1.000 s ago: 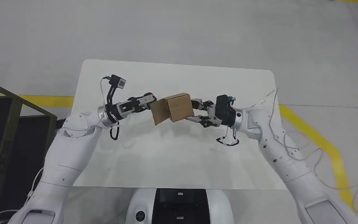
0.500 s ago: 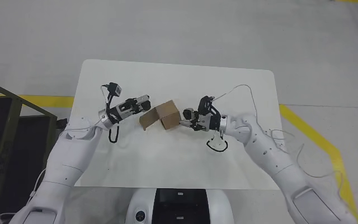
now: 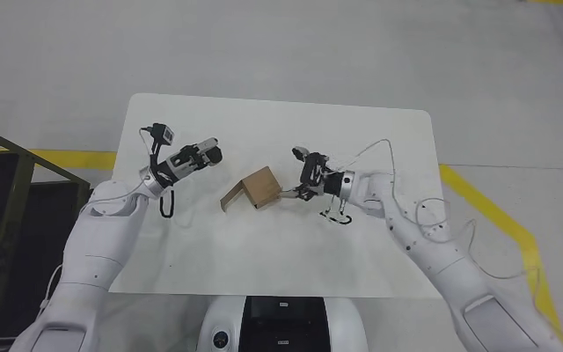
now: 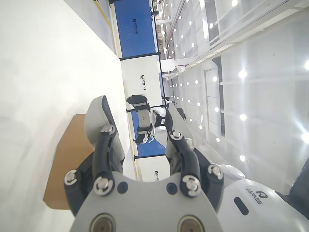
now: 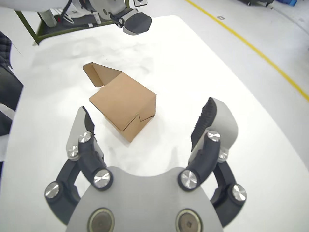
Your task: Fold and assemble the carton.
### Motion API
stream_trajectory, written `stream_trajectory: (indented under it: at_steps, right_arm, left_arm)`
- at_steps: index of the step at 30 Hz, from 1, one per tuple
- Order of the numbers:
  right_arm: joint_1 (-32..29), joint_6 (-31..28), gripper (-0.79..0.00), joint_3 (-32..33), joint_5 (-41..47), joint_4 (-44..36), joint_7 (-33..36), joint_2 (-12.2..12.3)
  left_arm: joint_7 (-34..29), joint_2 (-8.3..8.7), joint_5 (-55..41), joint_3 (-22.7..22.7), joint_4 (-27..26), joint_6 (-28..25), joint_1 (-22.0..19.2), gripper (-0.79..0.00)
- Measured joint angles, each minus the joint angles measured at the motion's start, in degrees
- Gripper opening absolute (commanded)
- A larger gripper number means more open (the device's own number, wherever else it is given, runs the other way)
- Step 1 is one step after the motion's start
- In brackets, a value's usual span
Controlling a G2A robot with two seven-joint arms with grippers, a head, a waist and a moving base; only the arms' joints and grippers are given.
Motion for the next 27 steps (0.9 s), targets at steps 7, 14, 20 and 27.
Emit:
stream_trajectory:
  at_steps: [7,14,20,27]
  right_arm:
    - [3.21,-1.74,0.0,-4.17,-10.64,3.54,-5.76,-1.02]
    - [10.41,-6.63,-0.585,-9.37,-13.37,11.93,-10.9,-4.04]
    - [12.26,-5.74,0.0,-12.55,-18.58,17.18,-19.07,-5.26]
    - [12.75,-4.33,0.0,-12.31,-18.48,18.28,-23.41,-5.43]
  left_arm:
    - [-1.27,0.49,1.44,-1.86,-2.94,0.82,1.17,-0.397]
    - [-1.53,0.97,2.31,-4.06,-5.88,1.69,3.1,-0.394]
    - [-0.41,1.31,2.9,-6.04,-9.45,2.85,5.75,-0.394]
    - [0.51,1.38,3.64,-6.54,-13.53,3.5,7.03,-0.336]
